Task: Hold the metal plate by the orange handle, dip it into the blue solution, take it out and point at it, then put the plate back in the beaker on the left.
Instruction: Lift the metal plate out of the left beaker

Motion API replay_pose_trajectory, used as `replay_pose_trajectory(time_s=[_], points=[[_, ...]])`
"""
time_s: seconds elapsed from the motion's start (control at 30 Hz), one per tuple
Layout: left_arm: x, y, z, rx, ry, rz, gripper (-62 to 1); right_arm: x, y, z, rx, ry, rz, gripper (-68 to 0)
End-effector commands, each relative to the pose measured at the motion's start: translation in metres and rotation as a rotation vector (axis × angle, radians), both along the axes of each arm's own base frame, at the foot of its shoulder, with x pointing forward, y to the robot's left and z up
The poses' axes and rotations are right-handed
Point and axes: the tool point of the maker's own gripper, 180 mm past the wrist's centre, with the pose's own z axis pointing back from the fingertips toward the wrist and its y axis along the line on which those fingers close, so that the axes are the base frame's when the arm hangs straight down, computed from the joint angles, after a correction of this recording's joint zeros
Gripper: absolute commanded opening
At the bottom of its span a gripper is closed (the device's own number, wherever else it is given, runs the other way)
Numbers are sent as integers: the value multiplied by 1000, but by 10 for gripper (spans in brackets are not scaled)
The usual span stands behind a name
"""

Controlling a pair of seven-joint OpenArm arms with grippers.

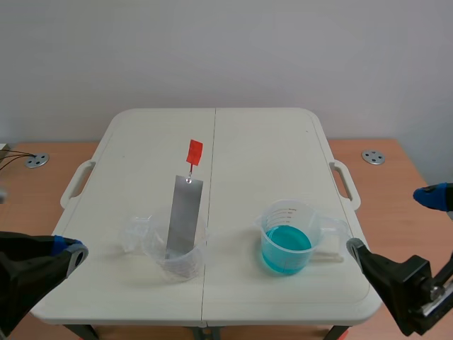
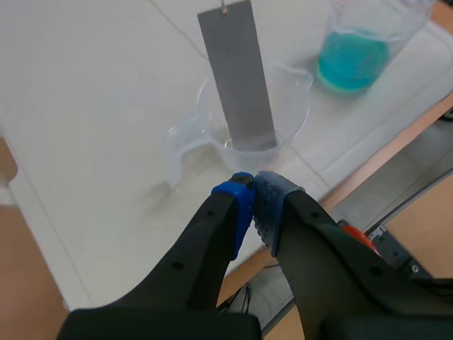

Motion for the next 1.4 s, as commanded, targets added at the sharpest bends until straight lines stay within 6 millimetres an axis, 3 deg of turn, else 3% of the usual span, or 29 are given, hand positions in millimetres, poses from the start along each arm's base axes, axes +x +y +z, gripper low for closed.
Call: replay_pose_trajectory(time_s=[0.0,0.17,0.4,0.77,1.1,1.37], points=[[-10,2,-3,27,14,-3,-581,5,1,8,6,-29,7,-12],[-40,22,-26,153,96,21,-581,4,3,7,11,-25,20,-12],[-108,41,-59,289,279,-38,-581,6,8,18,48,-75,34,-12],[-183,91,-109,375,534,14,-581,11,43,26,153,-107,127,-12],[-223,118,-129,399,638,46,-582,27,82,32,248,-145,194,-12],[-231,121,-132,397,667,41,-582,40,107,48,319,-183,256,-12]])
